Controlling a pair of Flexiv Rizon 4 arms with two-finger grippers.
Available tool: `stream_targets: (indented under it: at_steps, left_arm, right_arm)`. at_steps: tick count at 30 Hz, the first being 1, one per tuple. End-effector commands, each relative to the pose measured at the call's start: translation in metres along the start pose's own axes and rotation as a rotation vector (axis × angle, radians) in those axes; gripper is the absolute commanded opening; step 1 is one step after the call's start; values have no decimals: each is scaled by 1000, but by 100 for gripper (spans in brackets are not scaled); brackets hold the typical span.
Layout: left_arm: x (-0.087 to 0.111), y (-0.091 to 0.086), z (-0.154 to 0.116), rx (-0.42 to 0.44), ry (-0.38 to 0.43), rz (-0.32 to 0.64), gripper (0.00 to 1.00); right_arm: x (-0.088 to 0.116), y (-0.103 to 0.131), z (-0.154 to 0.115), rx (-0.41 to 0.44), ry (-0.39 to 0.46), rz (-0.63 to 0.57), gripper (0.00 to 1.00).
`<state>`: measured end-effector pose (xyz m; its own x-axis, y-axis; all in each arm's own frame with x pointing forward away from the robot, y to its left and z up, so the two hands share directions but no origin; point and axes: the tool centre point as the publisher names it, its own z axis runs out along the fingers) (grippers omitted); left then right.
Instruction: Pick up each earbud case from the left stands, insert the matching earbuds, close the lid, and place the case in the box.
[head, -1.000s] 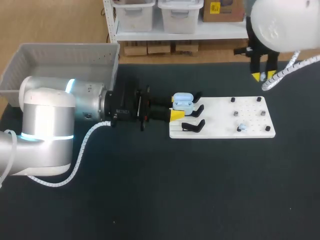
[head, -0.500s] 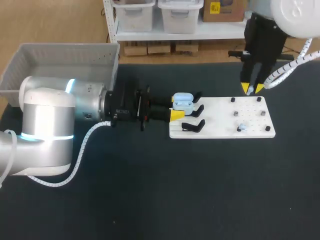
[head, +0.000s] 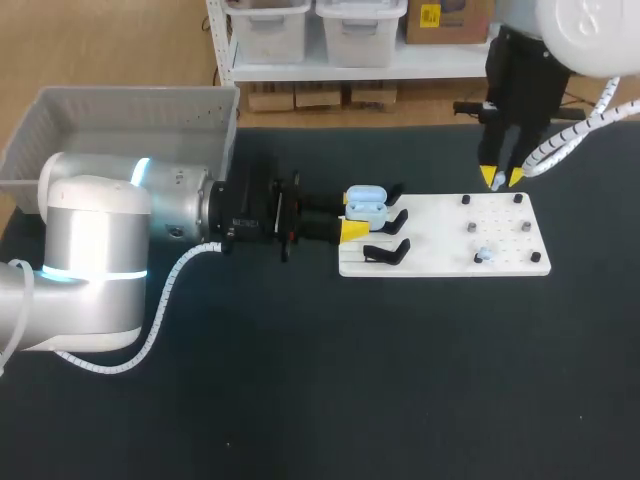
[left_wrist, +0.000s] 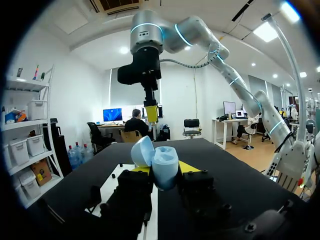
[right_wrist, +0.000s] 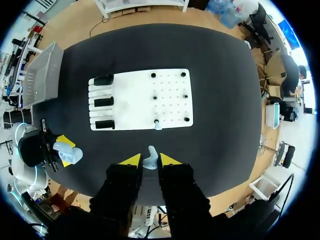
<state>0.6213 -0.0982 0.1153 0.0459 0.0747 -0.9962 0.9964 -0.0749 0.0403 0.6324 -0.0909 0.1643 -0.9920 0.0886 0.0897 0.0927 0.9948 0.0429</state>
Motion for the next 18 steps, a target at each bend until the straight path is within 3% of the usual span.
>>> stream_targets:
  at_steps: [1, 10, 14, 18]
  left_arm:
    - [1, -2, 0, -7, -4, 4, 0]
    - [1, -2, 0, -7, -4, 4, 0]
    - [1, -2, 0, -7, -4, 4, 0]
    - [1, -2, 0, -7, -4, 4, 0]
  right_arm:
    - [1, 3, -5, -6, -5, 5, 0]
    - [24, 34, -61, 53, -55, 93, 0]
    - [31, 48, -65, 90, -30, 133, 0]
    - [35, 58, -66, 43, -9, 182, 0]
